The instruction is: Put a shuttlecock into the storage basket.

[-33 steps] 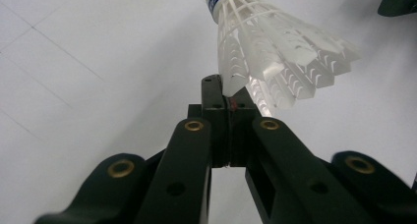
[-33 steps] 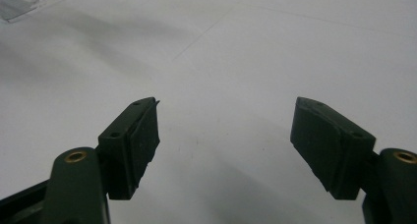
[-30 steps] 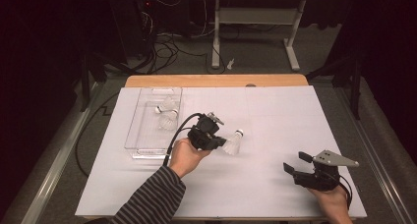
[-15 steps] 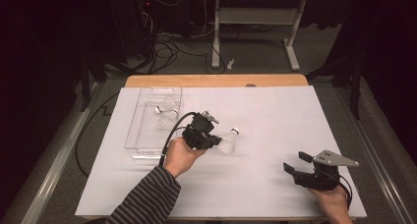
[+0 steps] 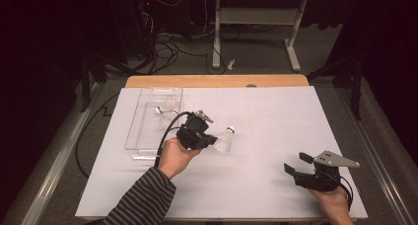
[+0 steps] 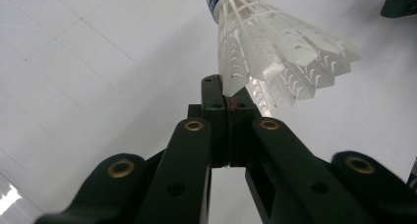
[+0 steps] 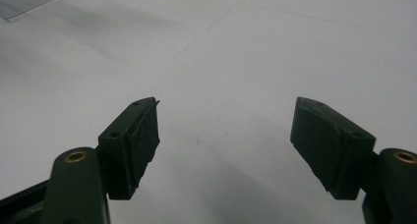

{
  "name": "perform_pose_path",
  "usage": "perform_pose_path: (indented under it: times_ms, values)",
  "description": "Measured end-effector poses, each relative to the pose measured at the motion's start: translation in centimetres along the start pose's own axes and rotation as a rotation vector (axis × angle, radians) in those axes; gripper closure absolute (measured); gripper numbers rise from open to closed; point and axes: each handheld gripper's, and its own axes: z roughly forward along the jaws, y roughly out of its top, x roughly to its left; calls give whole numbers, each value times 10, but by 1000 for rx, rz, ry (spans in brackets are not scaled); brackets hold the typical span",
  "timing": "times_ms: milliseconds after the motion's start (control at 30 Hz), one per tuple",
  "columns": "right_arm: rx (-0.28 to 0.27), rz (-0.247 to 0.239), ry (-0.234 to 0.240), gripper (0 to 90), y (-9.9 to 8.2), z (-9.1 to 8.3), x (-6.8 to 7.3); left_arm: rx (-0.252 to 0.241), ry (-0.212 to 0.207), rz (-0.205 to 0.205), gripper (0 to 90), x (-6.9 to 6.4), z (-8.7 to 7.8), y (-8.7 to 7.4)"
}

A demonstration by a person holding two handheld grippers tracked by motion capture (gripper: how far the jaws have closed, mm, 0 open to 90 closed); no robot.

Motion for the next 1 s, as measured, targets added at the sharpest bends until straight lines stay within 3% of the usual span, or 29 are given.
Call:
perform_pose_path:
  times_ms: [1000]
  values:
    - [-2,0,0,273,0,0,0,-38,16,-26,896,12,-20,4]
